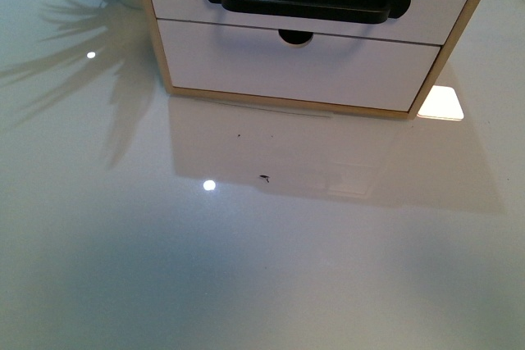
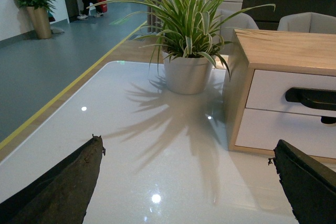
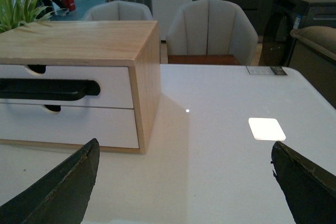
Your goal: Pull drawer
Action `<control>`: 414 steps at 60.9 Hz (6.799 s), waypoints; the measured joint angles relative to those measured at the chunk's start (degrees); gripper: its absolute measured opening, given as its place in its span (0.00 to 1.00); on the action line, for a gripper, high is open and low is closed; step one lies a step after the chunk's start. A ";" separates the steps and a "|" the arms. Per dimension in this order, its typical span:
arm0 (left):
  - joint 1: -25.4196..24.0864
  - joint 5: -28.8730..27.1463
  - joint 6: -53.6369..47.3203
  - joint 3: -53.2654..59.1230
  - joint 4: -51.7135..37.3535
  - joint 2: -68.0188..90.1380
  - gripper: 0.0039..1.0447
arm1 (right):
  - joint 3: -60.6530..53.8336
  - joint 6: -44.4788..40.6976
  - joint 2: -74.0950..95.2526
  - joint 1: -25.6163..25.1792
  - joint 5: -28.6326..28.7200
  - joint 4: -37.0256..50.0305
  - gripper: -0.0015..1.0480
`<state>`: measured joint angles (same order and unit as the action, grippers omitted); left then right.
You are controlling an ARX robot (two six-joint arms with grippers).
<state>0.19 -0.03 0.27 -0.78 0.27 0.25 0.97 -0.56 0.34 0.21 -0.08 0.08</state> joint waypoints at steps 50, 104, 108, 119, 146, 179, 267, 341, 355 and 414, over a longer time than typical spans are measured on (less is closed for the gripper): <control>7.50 28.59 -30.42 -26.77 -34.25 76.41 0.93 | 34.75 -31.76 65.61 6.12 13.94 0.13 0.91; 16.74 32.17 -67.38 -70.31 11.54 107.08 0.93 | 61.31 -50.10 94.42 17.18 21.16 -12.22 0.91; 17.20 31.89 -68.17 -71.58 12.46 108.04 0.93 | 61.72 -50.36 94.92 17.18 21.18 -12.28 0.91; 18.10 31.50 -69.11 -73.96 14.12 109.74 0.93 | 62.53 -50.51 96.50 17.18 21.57 -12.00 0.91; 18.84 29.44 -70.12 -76.56 13.88 113.77 0.93 | 65.70 -50.21 100.69 17.27 22.18 -9.66 0.91; 19.04 27.41 -71.04 -78.95 13.07 116.96 0.93 | 67.87 -50.07 105.35 17.38 22.10 -8.11 0.91; 20.83 27.74 -78.64 -65.53 20.00 106.81 0.93 | 56.19 -51.30 95.45 21.59 25.31 -14.05 0.91; 4.00 14.49 -24.87 -21.29 -43.45 65.57 0.93 | 21.24 -12.90 48.00 2.21 12.50 20.31 0.91; 1.81 4.17 -10.45 -10.73 -37.66 50.90 0.93 | 11.54 0.15 29.27 -2.47 4.50 15.85 0.91; -0.04 0.02 -0.50 0.04 -26.67 26.38 0.03 | 1.36 0.74 12.11 -0.35 0.07 9.75 0.02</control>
<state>0.14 -0.01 -0.23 -0.73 -26.39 26.63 2.33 0.19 12.45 -0.14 -0.01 9.82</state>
